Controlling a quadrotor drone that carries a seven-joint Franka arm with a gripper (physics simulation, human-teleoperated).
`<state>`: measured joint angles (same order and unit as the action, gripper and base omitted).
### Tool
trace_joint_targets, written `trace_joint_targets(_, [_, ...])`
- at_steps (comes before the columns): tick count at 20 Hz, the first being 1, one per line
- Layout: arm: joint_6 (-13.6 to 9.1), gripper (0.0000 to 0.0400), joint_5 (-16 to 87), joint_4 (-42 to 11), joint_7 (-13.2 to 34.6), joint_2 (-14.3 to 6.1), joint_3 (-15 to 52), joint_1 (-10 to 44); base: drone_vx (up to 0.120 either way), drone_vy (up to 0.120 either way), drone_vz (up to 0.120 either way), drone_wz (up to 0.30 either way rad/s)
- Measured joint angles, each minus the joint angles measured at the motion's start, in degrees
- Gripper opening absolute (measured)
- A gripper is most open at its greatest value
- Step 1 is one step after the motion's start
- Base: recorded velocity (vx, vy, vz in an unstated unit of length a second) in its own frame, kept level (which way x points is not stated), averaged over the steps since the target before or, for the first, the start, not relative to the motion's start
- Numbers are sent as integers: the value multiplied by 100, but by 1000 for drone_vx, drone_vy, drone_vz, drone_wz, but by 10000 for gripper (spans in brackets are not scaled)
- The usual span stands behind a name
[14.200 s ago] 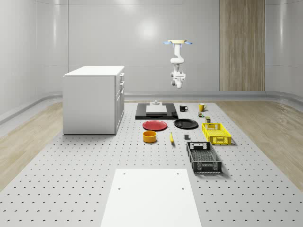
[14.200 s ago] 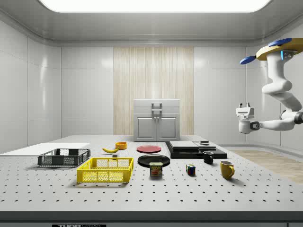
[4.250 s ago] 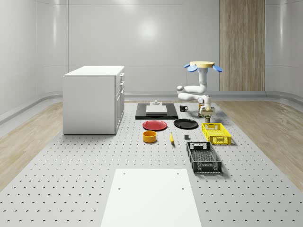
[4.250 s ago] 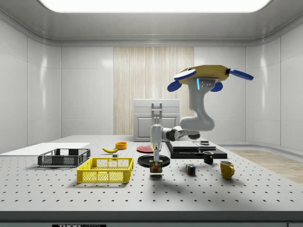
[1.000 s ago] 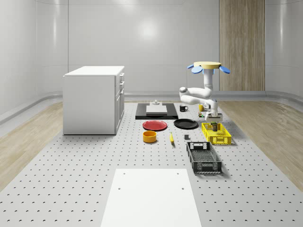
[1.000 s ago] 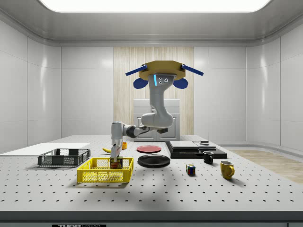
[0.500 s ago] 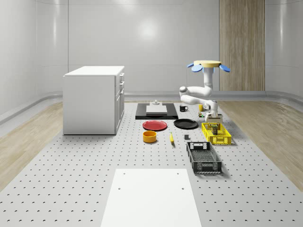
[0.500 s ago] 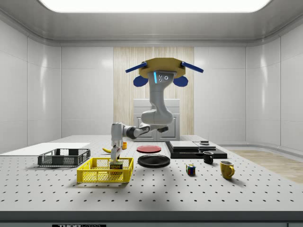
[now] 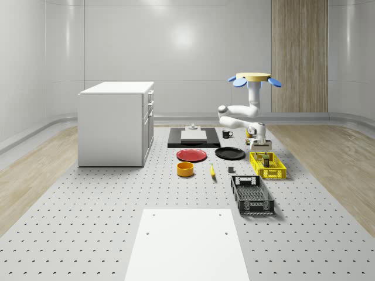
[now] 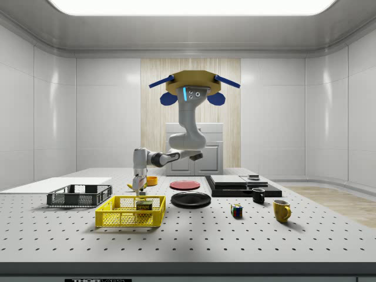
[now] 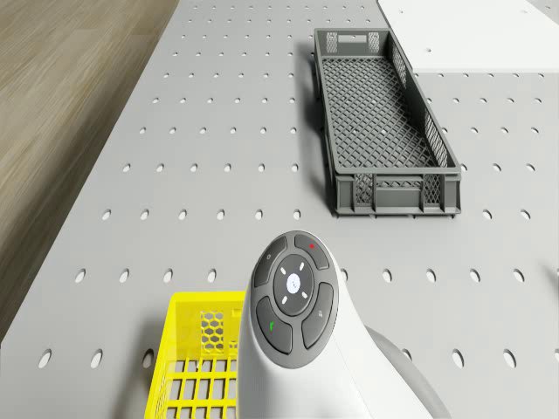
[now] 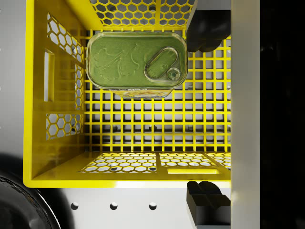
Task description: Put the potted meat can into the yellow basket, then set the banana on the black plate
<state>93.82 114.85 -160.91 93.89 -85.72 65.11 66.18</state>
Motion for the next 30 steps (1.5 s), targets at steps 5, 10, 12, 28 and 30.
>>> trace_joint_targets(5, [-11, 400, 6, 0, -5, 13, -4, -6, 120, -120, 0, 0])
trace_joint_targets(10, [-21, 400, 12, -1, -9, 25, -6, -12, 120, -120, 0, 0])
trace_joint_targets(12, [-25, 400, 14, -1, -11, 29, -7, -14, 120, -120, 0, 0])
trace_joint_targets(28, [-55, 400, 28, -4, -23, 61, -13, -30, 68, -120, -8, 0])
trace_joint_targets(30, [-59, 400, 30, -4, -24, 65, -13, -32, 0, -120, -120, 0])
